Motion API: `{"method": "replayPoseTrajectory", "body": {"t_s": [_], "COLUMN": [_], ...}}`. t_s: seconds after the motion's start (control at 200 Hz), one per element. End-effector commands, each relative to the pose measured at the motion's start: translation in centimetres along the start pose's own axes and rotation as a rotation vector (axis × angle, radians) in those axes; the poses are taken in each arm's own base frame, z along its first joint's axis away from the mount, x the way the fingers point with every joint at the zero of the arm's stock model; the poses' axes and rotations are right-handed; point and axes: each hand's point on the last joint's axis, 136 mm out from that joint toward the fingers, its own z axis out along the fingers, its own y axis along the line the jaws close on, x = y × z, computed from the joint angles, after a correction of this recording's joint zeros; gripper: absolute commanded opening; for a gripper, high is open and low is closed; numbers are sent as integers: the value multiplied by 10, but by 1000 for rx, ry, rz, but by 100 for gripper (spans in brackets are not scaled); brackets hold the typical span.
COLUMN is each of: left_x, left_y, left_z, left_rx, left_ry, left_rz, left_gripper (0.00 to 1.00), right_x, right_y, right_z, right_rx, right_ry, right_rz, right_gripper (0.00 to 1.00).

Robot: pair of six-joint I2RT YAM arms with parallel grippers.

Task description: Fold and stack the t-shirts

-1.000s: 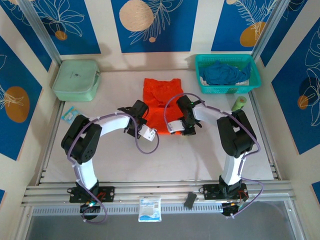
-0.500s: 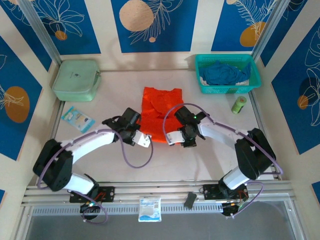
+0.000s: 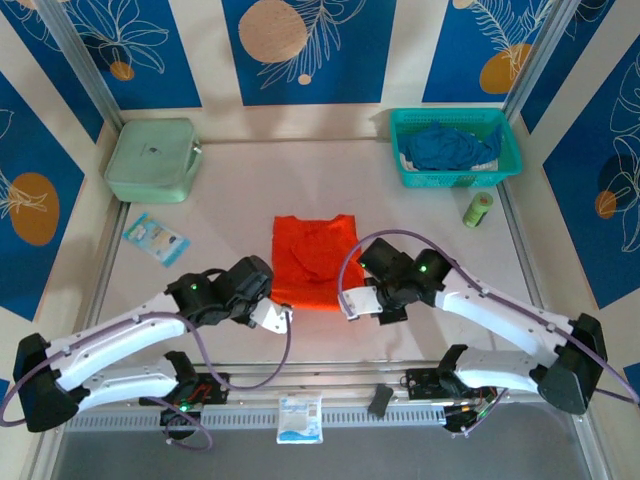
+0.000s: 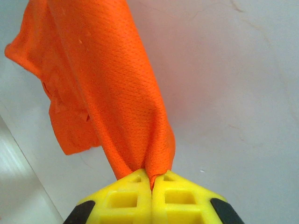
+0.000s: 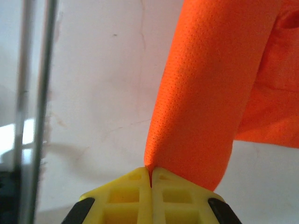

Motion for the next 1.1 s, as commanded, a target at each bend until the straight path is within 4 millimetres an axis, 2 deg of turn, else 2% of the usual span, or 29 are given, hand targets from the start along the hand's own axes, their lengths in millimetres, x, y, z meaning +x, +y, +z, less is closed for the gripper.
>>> {"method": "replayPoseTrajectory", "body": {"t_s": [0.0,0.085,0.23,0.395,0.64,0.911,1.096], "left_x": [18,18,16,30,52,77,99], "left_y": [-11,-2,19,48,97,131,154], "left_z": [-18,-21,-15,-4,14,65,102], "left_rx": [45,15,-6,-7,-23,11,2], "left_ry": [88,89,57,37,-16,-42,-41], "left_rz": [-34,-17,-23,-68,-135,-203,-253], "left_gripper": [0,0,0,0,0,0,0], "right_x": [5,2,-4,-3,11,31,49], "right_y": [18,6,-26,-64,-118,-169,-201], "right_z": [-20,-26,-34,-34,-23,2,31], "right_rx": [-56,-19,16,21,26,1,8], "right_ry": [11,-7,-61,-102,-128,-117,-102], "right_rz": [47,33,36,49,96,164,225], "right_gripper": [0,0,0,0,0,0,0]}}
